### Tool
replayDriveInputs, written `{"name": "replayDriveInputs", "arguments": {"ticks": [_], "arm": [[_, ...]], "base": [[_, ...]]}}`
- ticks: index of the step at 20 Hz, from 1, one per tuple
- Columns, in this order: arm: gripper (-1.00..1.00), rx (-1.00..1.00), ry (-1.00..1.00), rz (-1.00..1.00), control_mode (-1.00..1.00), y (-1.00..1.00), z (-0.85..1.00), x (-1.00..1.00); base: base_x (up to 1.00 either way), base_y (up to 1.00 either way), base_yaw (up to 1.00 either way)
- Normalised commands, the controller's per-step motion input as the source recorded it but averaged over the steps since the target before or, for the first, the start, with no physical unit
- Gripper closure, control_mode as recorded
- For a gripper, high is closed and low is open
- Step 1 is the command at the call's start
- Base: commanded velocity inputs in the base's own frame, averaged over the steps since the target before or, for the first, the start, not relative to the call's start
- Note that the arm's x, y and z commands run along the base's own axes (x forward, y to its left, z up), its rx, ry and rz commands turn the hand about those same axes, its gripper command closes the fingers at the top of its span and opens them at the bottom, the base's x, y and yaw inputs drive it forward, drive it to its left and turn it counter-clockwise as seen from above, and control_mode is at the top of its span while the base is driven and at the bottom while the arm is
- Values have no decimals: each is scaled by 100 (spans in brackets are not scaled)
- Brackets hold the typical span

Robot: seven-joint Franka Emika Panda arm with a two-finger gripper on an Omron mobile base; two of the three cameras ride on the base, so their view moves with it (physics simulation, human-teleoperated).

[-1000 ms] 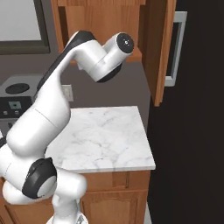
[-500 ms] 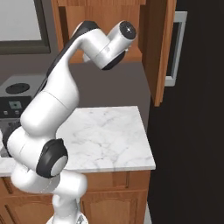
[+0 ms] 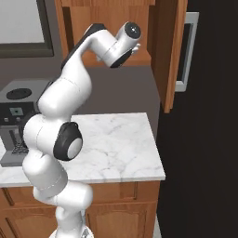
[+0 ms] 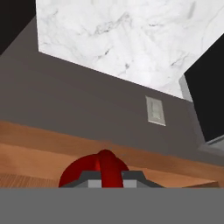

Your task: Move the mug from next to the sink to the open cabinet. Then, move the bowl with the mango to the fridge to clear the area for faucet cleaning.

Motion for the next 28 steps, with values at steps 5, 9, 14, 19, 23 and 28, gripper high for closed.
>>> {"name": "replayDriveInputs", "arguments": {"ticks": [5, 9, 14, 19, 23, 28], "arm": [[100, 0, 7, -4, -100, 0, 34, 62], [100, 0, 13, 0, -100, 6, 7, 21], [100, -2, 4, 0, -100, 18, -11, 7], [100, -3, 10, 0, -100, 15, -19, 29], [100, -2, 6, 0, -100, 13, -9, 51], [100, 0, 2, -1, -100, 15, 0, 74]], "base": [[0, 0, 0], [0, 0, 0], [0, 0, 0], [0, 0, 0], [0, 0, 0], [0, 0, 0]]}}
